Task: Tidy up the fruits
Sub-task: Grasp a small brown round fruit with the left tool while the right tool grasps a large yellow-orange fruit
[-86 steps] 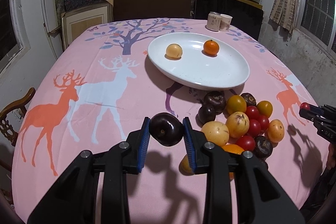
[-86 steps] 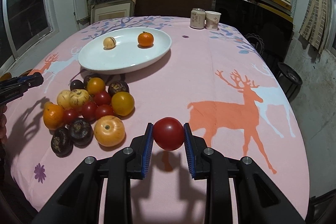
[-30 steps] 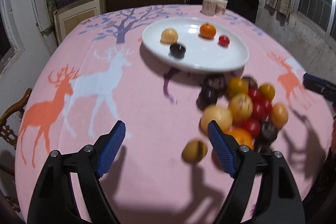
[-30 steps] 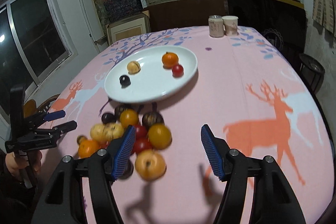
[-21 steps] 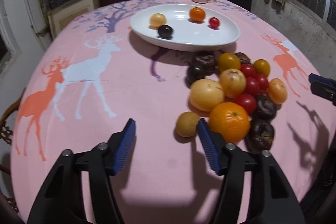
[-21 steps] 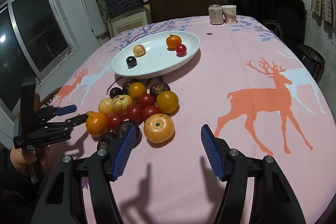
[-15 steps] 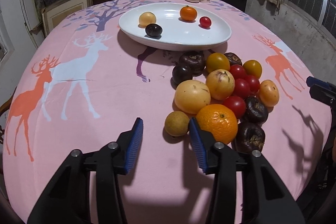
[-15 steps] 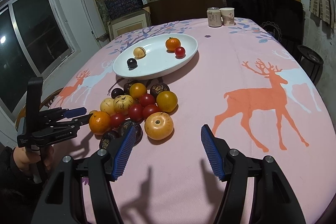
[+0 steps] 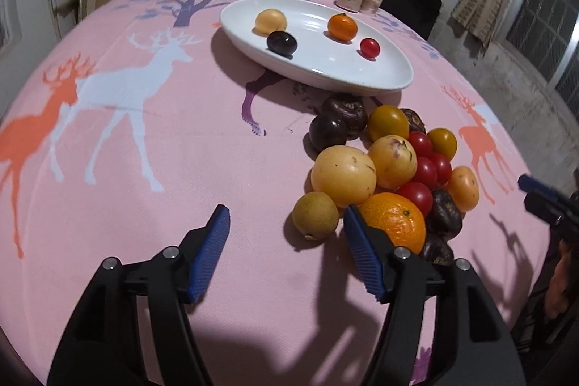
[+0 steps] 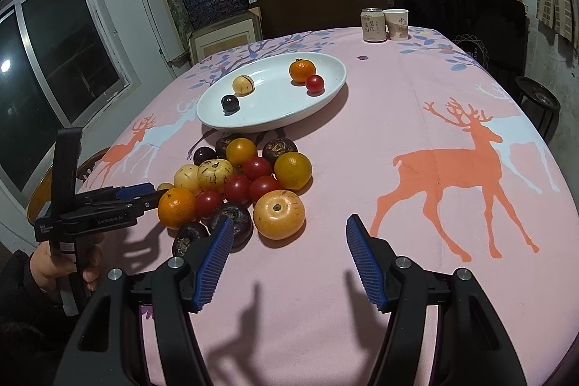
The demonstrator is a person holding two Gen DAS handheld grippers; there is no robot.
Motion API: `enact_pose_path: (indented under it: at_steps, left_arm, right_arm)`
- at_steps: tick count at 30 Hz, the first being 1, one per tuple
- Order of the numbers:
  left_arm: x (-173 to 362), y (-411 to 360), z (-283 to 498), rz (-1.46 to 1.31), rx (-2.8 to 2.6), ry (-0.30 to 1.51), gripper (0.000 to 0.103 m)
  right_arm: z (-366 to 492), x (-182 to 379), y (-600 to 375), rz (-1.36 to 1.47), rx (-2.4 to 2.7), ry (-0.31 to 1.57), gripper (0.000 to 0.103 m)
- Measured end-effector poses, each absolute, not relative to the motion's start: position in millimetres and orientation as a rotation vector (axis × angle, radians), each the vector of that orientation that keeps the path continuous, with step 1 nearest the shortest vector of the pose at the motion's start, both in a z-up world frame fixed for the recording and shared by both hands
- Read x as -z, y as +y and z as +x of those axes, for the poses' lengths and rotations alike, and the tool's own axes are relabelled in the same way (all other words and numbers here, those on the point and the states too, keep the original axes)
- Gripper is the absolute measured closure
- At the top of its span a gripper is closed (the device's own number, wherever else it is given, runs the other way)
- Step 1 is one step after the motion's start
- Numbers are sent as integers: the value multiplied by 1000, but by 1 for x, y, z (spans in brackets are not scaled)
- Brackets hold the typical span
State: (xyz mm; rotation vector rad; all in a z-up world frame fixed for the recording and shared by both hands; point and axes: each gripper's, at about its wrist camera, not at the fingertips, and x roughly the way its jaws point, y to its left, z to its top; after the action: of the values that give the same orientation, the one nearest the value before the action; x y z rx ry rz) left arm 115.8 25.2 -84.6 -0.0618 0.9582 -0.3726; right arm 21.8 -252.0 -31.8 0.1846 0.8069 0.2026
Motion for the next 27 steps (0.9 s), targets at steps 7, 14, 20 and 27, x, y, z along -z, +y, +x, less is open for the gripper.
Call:
enact_pose_path:
  at_steps: [7,14,20,27]
  left_arm:
    - [84,12,110,-58,410,932,71]
    - [87,19,117,-100,399,948,58]
    - [87,17,101,-79,390,940,75]
    - [83,19,92,-71,402,920,75]
  right_arm:
    - [24,36,-249,181,-202,818,38]
    - [24,36,-249,183,-203,817,38]
    - [19,32,-248,179,-209,807,38]
    - [19,35,-247,173,-211,812,38]
